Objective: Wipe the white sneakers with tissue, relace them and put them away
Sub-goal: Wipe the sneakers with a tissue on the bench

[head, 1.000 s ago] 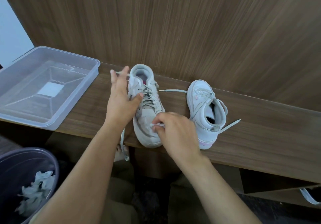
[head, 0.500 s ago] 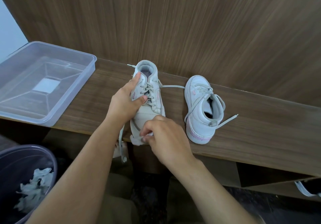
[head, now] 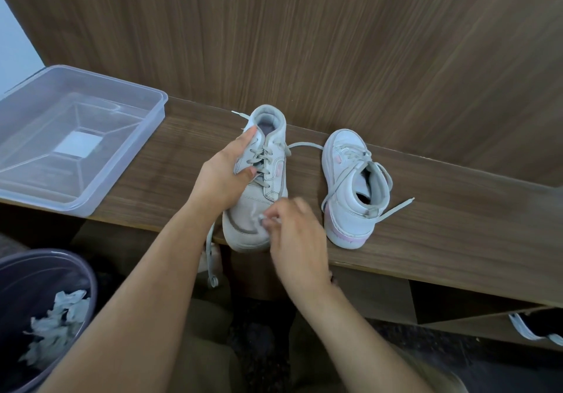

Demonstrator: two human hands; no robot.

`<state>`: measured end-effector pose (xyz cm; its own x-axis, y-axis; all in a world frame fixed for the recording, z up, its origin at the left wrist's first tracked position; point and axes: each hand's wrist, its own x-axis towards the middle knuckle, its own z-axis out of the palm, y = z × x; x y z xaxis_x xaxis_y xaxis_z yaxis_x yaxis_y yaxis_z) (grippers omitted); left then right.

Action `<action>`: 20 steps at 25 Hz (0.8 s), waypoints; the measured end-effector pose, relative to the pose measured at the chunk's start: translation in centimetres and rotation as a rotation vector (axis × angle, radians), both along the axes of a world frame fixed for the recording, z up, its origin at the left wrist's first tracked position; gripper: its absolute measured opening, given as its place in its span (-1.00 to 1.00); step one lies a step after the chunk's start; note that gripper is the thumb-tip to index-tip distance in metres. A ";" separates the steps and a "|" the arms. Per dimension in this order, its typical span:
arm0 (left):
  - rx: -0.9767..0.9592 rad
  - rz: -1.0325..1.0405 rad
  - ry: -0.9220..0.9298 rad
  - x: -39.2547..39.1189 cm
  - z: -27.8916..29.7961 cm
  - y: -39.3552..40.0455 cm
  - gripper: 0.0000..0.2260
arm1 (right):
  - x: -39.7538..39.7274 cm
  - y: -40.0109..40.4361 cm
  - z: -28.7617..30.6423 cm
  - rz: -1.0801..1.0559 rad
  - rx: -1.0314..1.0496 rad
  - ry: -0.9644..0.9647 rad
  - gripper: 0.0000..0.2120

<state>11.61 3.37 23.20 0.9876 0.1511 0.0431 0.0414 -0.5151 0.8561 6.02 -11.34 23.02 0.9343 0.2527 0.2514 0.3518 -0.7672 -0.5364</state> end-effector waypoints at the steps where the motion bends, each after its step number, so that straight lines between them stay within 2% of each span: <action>1: 0.011 -0.012 -0.001 0.0 -0.1 0.0 -0.43 | 1.3 0.0 -0.5 -0.069 0.029 -0.009 -0.97; 4: 0.020 -0.041 0.005 -0.6 0.2 -0.2 -0.40 | 4.7 0.0 -1.1 -0.217 0.165 0.105 -0.96; 5: 0.054 -0.027 0.048 -1.2 0.4 -0.3 -0.32 | 5.3 -0.1 -1.1 -0.251 0.237 0.151 -0.96; 7: 0.196 -0.005 0.243 -3.5 0.7 -1.0 -0.02 | 5.2 -0.4 -1.0 -0.294 0.357 0.240 -0.96; 9: 0.326 -0.025 0.404 -6.2 0.7 -2.7 0.19 | 4.2 -1.1 -1.4 -0.281 0.406 0.307 -0.97; 11: 0.372 0.046 0.350 -7.2 0.2 -4.4 0.24 | 3.3 -1.8 -1.7 -0.236 0.430 0.369 -0.98; 13: 0.401 0.133 0.223 -6.5 -0.3 -5.3 0.18 | 2.9 -2.2 -1.7 -0.203 0.460 0.391 -0.95; 16: 0.242 0.143 0.173 -5.4 -0.4 -4.9 0.13 | 2.6 -2.2 -0.9 -0.198 0.465 0.313 -0.99; 20: -0.291 -0.092 0.358 -5.1 0.9 0.3 0.14 | 1.9 -1.3 0.6 -0.120 0.350 0.046 -0.96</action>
<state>6.54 3.66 24.15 0.9425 0.0177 -0.3336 0.3257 -0.2715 0.9057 7.92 -12.65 23.59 0.9643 0.0469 0.2607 0.2403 -0.5690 -0.7865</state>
